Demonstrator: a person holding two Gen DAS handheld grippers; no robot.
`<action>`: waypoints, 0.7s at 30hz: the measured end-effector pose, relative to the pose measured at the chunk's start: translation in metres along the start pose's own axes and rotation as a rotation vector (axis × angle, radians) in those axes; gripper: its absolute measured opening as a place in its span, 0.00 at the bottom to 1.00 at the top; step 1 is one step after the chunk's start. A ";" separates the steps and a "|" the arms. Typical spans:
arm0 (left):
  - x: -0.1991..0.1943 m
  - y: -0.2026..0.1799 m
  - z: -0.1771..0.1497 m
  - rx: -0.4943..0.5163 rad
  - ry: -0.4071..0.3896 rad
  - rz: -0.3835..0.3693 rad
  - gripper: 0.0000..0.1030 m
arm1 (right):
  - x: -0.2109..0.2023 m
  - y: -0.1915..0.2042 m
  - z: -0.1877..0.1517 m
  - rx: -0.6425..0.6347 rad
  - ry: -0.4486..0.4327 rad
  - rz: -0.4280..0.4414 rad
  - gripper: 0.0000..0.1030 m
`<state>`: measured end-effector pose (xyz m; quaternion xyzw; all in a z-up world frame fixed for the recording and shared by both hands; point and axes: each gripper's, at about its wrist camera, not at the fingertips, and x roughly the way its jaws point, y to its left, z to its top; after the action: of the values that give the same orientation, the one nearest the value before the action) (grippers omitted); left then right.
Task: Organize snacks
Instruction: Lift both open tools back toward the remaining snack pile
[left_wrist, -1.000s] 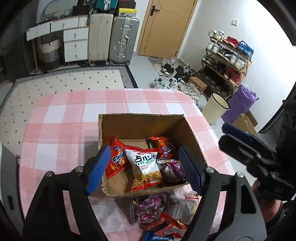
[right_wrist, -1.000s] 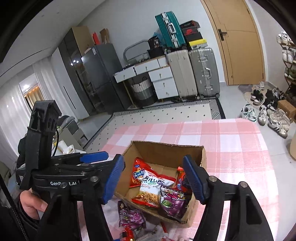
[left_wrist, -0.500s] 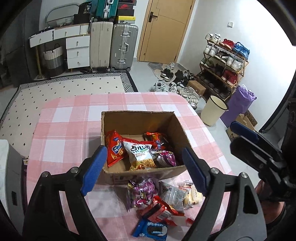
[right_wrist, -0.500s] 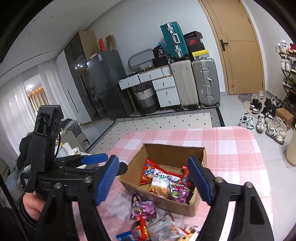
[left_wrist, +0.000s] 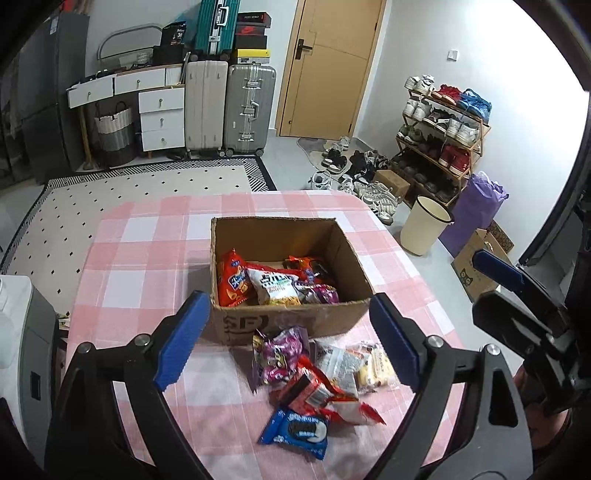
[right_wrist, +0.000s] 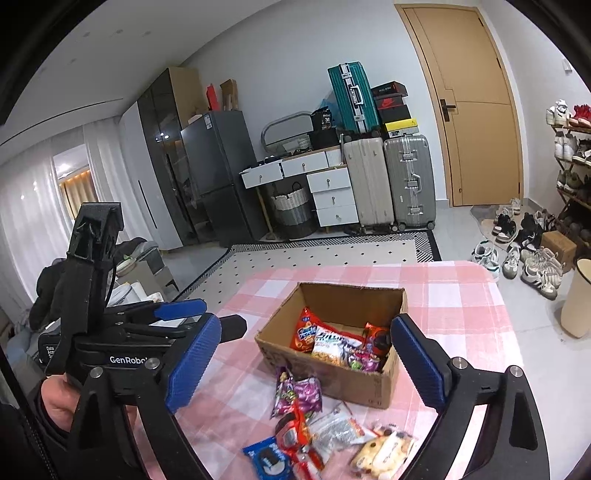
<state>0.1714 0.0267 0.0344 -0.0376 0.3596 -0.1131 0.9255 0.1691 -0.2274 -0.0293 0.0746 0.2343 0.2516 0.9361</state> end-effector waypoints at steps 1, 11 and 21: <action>-0.005 -0.002 -0.003 0.004 -0.006 -0.003 0.86 | -0.004 0.001 -0.002 0.000 -0.002 -0.002 0.94; -0.047 -0.009 -0.040 -0.002 -0.061 0.000 0.99 | -0.045 0.017 -0.025 -0.031 -0.060 -0.040 0.98; -0.061 -0.007 -0.079 0.002 -0.061 -0.013 0.99 | -0.069 0.027 -0.058 -0.075 -0.083 -0.024 0.99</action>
<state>0.0733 0.0354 0.0171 -0.0422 0.3310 -0.1184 0.9352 0.0773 -0.2380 -0.0462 0.0471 0.1864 0.2455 0.9501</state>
